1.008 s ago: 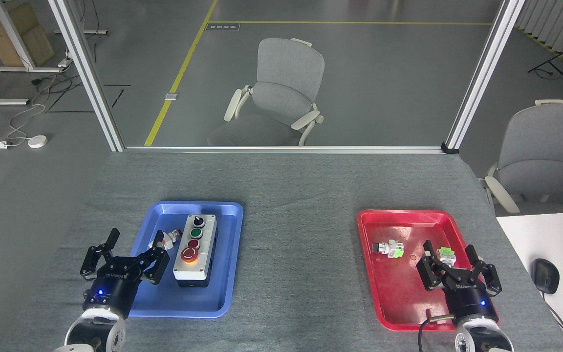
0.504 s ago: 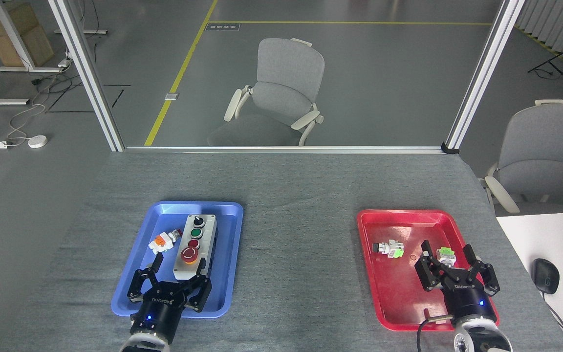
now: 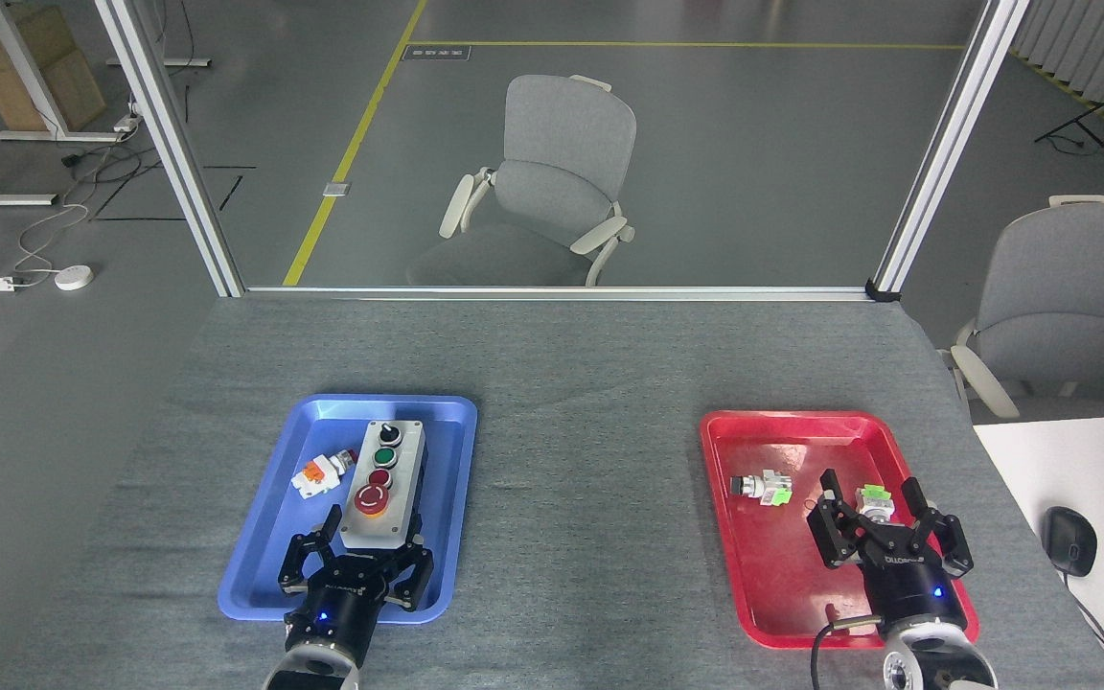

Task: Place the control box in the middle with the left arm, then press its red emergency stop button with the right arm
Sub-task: 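Close the left gripper on the control box's near end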

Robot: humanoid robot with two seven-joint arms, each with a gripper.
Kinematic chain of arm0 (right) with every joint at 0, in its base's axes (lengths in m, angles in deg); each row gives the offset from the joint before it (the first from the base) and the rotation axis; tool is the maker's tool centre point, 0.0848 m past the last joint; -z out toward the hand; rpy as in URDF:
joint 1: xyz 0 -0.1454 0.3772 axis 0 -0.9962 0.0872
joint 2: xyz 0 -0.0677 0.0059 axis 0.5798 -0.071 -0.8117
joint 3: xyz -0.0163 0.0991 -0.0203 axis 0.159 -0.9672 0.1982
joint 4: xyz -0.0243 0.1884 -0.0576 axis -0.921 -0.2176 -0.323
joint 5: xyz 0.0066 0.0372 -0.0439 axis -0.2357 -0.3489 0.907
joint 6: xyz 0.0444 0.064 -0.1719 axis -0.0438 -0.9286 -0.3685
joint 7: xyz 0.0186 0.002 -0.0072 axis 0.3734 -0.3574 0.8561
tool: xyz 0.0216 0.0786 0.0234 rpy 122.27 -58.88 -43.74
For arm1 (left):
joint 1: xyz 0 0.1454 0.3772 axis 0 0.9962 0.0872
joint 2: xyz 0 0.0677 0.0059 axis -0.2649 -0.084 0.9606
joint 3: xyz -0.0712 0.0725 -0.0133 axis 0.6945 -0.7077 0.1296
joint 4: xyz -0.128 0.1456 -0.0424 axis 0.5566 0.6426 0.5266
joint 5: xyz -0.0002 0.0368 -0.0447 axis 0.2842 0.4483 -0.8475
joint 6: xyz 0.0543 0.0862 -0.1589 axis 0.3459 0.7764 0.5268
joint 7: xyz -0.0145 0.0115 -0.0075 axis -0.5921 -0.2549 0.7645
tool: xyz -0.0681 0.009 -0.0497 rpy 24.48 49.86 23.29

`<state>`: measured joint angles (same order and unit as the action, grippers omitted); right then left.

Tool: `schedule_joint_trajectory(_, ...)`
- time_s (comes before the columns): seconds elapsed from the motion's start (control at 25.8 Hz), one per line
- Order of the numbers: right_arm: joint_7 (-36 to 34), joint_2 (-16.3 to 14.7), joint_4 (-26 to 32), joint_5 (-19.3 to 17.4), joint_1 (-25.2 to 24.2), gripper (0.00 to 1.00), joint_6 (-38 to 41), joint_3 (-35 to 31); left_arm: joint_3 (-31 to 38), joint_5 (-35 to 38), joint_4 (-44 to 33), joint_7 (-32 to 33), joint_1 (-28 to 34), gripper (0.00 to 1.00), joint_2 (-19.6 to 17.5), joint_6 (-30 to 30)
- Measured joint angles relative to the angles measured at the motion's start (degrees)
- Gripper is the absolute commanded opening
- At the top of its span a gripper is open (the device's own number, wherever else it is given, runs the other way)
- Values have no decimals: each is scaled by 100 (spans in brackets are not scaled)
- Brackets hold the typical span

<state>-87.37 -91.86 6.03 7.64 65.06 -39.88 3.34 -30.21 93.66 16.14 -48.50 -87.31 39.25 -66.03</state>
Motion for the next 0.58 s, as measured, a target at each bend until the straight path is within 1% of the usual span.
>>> schedule_joint_trajectory(0.31,-4,32,5,-7,14,99,0,0,40,-95,931,-146,-471,99,130,74)
schedule_joint_trajectory(0.58,-5,27,4,-8,10,99,-5,0,113,-487,1734,-289,-822,99,207,198)
